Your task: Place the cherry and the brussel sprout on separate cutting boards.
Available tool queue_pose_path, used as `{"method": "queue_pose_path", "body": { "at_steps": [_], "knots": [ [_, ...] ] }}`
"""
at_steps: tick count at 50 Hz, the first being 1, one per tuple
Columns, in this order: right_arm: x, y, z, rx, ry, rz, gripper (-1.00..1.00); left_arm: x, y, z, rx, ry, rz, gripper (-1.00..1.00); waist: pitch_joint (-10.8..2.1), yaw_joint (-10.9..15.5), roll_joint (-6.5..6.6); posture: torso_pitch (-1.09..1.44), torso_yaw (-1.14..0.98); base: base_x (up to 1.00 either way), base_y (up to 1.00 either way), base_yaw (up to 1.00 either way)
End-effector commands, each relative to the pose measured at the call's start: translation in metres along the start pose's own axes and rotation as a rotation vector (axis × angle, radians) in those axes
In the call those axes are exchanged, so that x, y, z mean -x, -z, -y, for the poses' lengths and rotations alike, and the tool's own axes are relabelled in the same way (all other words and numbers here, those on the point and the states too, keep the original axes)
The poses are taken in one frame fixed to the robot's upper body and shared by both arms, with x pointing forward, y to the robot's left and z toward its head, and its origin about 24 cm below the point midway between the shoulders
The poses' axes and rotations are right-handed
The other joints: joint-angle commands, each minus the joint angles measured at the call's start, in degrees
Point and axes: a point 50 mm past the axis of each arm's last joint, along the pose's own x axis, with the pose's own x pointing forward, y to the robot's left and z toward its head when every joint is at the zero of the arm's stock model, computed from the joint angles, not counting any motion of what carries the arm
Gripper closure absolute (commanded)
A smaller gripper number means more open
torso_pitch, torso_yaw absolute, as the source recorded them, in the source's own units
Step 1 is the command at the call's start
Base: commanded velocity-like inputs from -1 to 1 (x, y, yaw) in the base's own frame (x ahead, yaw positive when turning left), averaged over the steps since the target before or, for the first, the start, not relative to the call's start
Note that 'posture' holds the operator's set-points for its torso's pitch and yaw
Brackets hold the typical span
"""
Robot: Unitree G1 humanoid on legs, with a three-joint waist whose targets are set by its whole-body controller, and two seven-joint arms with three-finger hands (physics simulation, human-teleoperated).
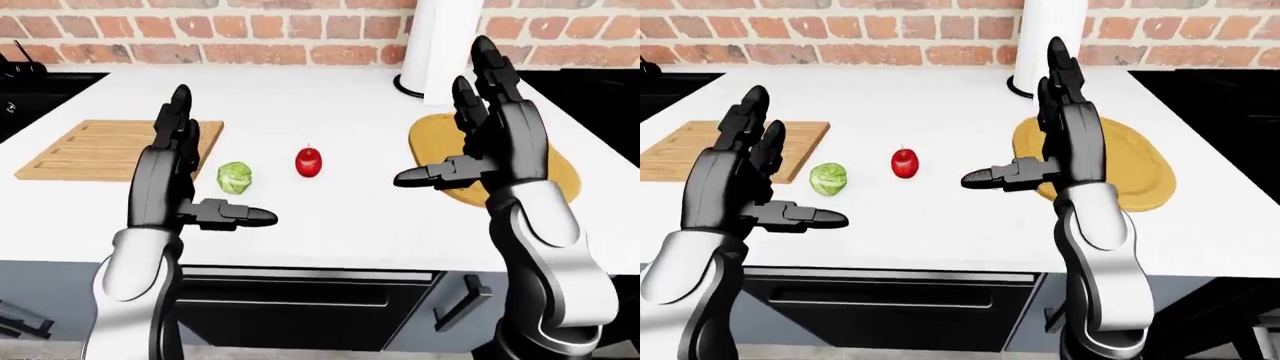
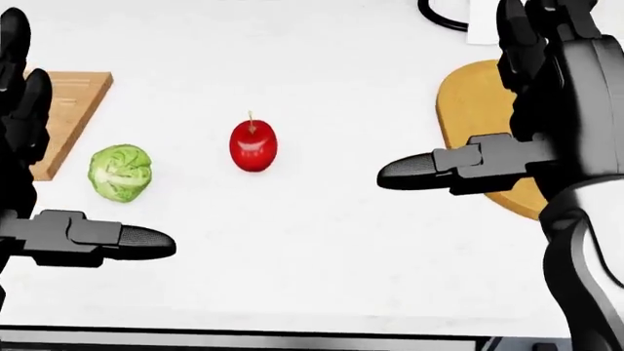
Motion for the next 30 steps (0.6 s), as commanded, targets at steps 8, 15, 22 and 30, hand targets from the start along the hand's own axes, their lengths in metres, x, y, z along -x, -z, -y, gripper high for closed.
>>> {"method": "queue_pose_path", "body": {
  "at_steps": [8, 15, 22, 30],
  "knots": [
    [0.0003, -0.0159, -0.0005, 0.016, -0.007, 0.080, -1.00, 0.0011, -0.0103, -0.0023, -0.012, -0.015, 0.067, -1.00, -1.50, 0.3, -0.64, 0.00, 0.00, 0.00, 0.00, 0.00],
    [0.0006, -0.0179, -0.0023, 0.028, -0.016, 0.091, -1.00, 0.0016, -0.0097, -0.0022, -0.011, -0.016, 0.067, -1.00, -1.64, 0.4, -0.72, 0.00, 0.00, 0.00, 0.00, 0.00],
    [-0.0009, -0.0111, -0.0047, 0.018, -0.011, 0.091, -1.00, 0.0039, -0.0082, -0.0047, -0.012, -0.024, 0.065, -1.00, -1.23, 0.0, 0.05, 0.00, 0.00, 0.10, 0.02, 0.00],
    [-0.0028, -0.0103, -0.0074, 0.030, -0.025, 0.078, -1.00, 0.0044, -0.0079, -0.0071, -0.014, -0.033, 0.063, -1.00, -1.73, 0.2, -0.47, 0.00, 0.00, 0.00, 0.00, 0.00]
  ]
}}
